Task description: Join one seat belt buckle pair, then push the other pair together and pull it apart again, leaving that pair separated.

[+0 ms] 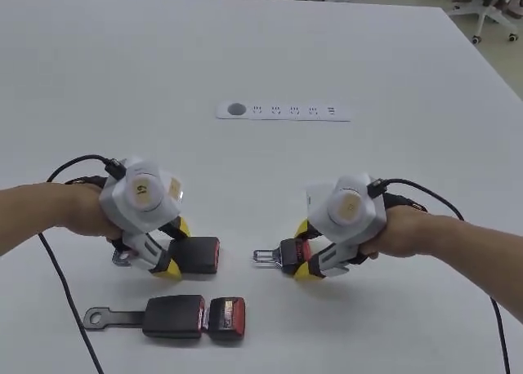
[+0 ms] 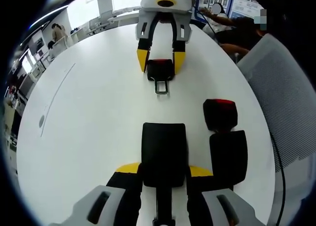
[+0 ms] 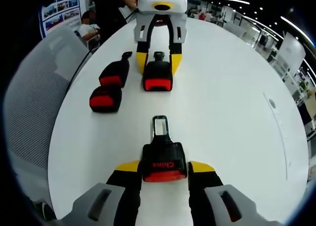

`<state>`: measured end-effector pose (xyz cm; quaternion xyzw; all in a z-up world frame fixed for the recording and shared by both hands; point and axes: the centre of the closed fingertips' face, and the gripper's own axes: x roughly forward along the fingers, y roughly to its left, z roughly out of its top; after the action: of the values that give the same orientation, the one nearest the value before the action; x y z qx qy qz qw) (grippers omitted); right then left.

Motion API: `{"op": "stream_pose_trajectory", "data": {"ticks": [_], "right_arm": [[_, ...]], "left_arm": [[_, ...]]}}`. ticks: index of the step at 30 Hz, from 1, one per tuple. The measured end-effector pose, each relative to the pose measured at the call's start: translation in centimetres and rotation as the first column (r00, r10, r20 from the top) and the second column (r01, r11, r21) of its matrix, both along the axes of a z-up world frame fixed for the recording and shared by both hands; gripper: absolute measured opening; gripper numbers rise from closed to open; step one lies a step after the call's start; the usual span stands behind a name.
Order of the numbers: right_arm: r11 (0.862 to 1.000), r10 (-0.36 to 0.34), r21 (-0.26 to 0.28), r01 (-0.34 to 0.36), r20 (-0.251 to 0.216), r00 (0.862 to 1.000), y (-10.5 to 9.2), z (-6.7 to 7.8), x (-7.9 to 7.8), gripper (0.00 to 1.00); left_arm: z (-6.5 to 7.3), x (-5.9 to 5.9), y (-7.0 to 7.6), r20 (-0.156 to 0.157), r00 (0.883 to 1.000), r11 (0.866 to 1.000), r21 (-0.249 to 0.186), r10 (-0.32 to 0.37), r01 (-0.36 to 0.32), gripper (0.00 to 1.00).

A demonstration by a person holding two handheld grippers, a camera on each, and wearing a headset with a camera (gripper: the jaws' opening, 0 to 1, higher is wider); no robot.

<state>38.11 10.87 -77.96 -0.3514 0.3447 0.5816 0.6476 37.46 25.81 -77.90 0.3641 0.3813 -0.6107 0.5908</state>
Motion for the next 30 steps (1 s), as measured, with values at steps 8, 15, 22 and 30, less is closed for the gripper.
{"op": "stream_pose_trajectory", "data": {"ticks": [8,15,22,30], "right_arm": [[1.0,0.022,-0.009,-0.021,0.064,0.998,-0.1,0.0,0.5,0.42],[1.0,0.004,-0.002,-0.004,0.09,0.996,-0.8,0.6,0.6,0.5],[1.0,-0.017,0.003,0.017,0.1,0.995,-1.8,1.2,-0.1,0.56],[0.999,-0.048,0.021,0.046,0.097,0.994,-2.6,1.7,-1.3,0.62]], "left_arm": [[0.1,0.5,-0.1,0.021,0.999,1.0,0.001,0.031,-0.031,0.4],[0.2,0.8,0.5,0.031,0.997,0.998,-0.017,0.064,-0.063,0.42],[0.9,0.2,1.3,0.016,0.987,0.986,-0.063,0.158,-0.157,0.46],[1.3,-0.9,3.0,-0.003,0.973,0.967,-0.106,0.233,-0.232,0.53]]}}
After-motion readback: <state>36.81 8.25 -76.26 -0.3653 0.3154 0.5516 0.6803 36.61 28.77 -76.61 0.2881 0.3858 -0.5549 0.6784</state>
